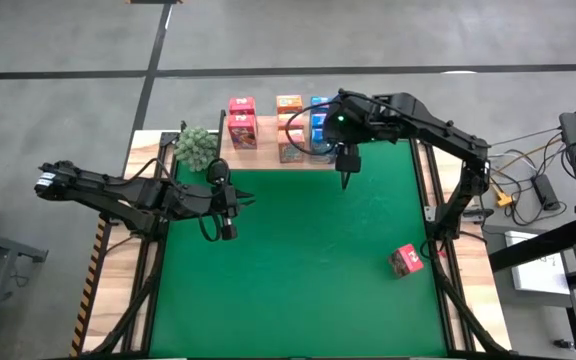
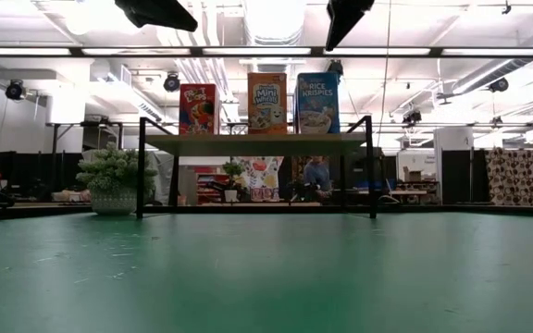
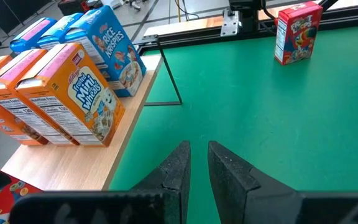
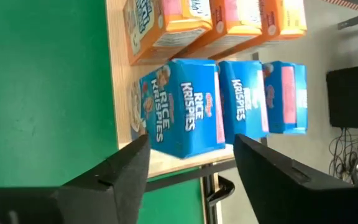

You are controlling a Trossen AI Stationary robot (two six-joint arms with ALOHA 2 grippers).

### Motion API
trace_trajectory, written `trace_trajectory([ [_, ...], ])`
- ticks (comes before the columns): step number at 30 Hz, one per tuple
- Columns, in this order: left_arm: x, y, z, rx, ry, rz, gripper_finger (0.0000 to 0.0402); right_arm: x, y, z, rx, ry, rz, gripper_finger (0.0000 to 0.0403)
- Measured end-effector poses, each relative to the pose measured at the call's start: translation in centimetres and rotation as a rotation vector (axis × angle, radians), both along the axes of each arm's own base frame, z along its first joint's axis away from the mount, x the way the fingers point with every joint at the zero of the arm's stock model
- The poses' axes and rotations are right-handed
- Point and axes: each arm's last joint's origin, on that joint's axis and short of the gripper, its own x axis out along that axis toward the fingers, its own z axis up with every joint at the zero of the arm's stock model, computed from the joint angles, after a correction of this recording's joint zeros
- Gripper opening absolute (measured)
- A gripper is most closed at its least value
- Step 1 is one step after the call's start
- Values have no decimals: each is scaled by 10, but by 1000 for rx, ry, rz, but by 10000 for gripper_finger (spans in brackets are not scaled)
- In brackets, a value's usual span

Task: Stack cereal on shelf
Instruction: Put the red cereal box on the shelf aligned with the other red cereal boxes

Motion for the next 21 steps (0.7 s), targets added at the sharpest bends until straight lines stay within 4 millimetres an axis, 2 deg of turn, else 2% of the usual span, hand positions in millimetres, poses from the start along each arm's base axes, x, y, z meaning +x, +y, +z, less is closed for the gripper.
trace_trajectory([
  [8, 0, 0, 1, -2, -9, 0, 39, -9, 3, 11, 13, -50, -13, 108],
  [14, 1, 0, 1, -34, -25, 14, 39, -15, 17, 17, 213, -145, 37, 23],
  [21, 1, 0, -3, -72, -33, 32, 39, -13, 58, 8, 406, -141, 54, 13],
])
